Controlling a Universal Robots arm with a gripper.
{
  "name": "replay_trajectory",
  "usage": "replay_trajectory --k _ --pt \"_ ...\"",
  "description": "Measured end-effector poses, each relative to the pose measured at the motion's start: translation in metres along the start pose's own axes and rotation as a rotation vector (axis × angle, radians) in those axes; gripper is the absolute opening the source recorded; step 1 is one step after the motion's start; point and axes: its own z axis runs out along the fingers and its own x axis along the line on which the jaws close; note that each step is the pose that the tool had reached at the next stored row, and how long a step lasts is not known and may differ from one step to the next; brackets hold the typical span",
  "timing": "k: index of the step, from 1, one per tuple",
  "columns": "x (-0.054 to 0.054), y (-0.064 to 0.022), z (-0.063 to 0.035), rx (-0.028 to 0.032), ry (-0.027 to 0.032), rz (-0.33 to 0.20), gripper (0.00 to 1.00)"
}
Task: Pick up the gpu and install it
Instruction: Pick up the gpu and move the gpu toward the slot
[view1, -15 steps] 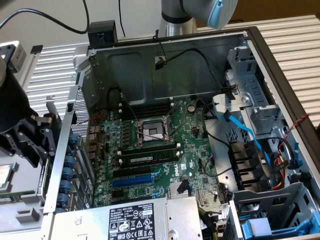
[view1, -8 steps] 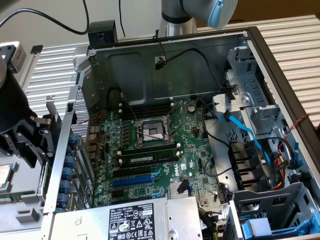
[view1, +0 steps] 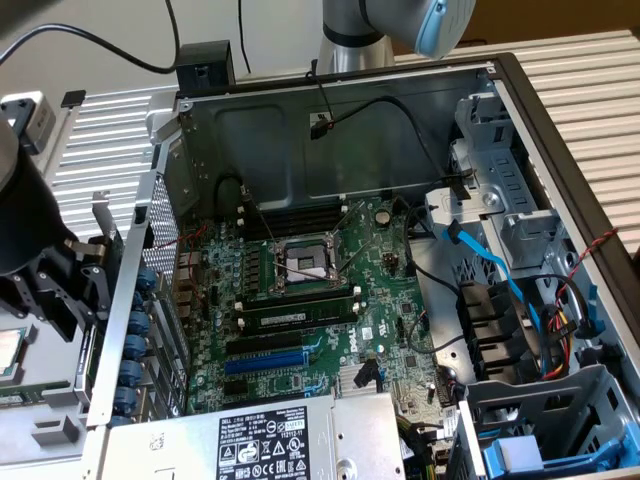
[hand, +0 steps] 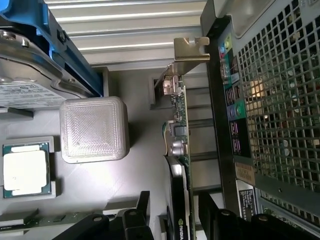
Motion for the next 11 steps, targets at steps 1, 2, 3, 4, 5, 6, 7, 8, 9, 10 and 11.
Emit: replay_trajectory --k 1,2,3,4,5,6,7,8,9,10,11 --pt "0.0001 -0.0002 0.0018 0.0003 -0.0001 0.0 0.51" --pt "0.0003 -0.0003 0.0036 0.0008 -0.0002 0.0 0.51" --pt "0.0003 -0.0004 0.0046 0.001 -0.0006 0.0 0.51" --pt "0.0004 -0.0004 0.0045 0.0011 -0.0006 0.0 0.51" --pt "0.0003 -0.0004 0.0046 0.0011 -0.0006 0.0 0.51" --pt "0.0003 -0.0004 0.0046 0.0011 -0.0006 0.0 0.51" --pt "0.0003 -0.0004 0.0045 0.0011 -0.0006 0.0 0.51" --pt "0.0003 -0.0004 0.0045 0.0012 -0.0006 0.0 0.51" --pt "0.0004 -0.0004 0.0046 0.0011 -0.0006 0.0 0.51" --pt "0.0004 -0.0004 0.0046 0.0012 -0.0006 0.0 0.51" --pt "0.0003 -0.0004 0.0046 0.0013 -0.0007 0.0 0.51"
